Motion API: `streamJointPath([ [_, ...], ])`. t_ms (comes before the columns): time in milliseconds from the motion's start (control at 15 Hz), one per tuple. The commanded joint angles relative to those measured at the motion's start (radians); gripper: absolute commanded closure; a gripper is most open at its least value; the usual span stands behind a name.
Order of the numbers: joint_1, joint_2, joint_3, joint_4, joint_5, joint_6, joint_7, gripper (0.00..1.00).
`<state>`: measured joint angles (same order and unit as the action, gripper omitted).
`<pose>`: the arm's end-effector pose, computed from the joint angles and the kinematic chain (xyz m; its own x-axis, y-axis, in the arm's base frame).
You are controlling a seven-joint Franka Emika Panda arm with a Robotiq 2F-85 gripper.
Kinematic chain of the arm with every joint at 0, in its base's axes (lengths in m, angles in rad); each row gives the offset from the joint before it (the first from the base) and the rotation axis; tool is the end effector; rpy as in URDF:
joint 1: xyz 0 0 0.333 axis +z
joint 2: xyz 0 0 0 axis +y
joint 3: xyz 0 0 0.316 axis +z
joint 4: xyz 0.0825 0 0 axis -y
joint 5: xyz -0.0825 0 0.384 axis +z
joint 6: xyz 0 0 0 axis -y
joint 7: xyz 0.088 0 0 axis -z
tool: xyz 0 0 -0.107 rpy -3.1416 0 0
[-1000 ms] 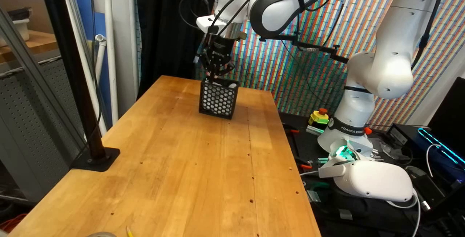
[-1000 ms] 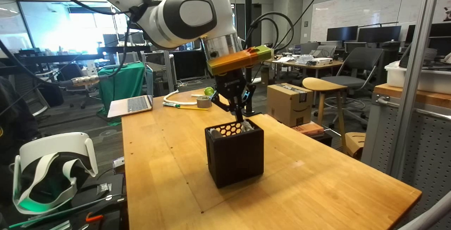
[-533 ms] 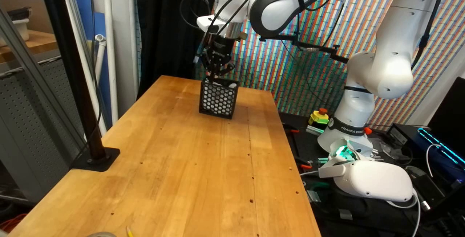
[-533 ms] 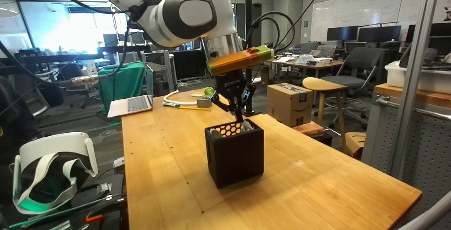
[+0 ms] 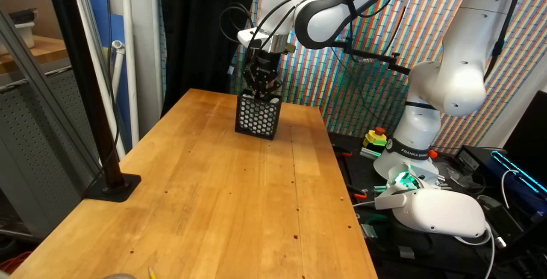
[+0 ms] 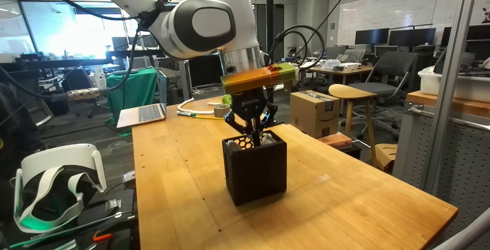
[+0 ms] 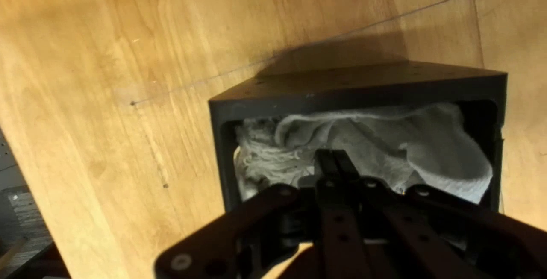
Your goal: Put the towel inside the black object
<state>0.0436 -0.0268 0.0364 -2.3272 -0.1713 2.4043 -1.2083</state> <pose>0.5124 0.0399 0.3594 0.1659 0.9824 -0.0858 0.9789 -0.1536 0.1347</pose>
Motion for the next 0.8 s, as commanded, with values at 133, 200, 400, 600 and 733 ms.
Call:
streamJointPath([
  [133, -0.008, -0.006, -0.014, -0.026, 0.034, -0.001, -0.034, 0.95],
  [200, -0.005, 0.003, -0.012, -0.022, 0.042, 0.001, -0.041, 0.95],
  [400, 0.002, 0.035, -0.003, -0.001, 0.073, -0.009, -0.073, 0.95],
  [600, -0.001, 0.083, 0.005, 0.027, 0.105, -0.027, -0.117, 0.95],
  [733, -0.012, 0.125, 0.003, 0.046, 0.137, -0.035, -0.15, 0.95],
])
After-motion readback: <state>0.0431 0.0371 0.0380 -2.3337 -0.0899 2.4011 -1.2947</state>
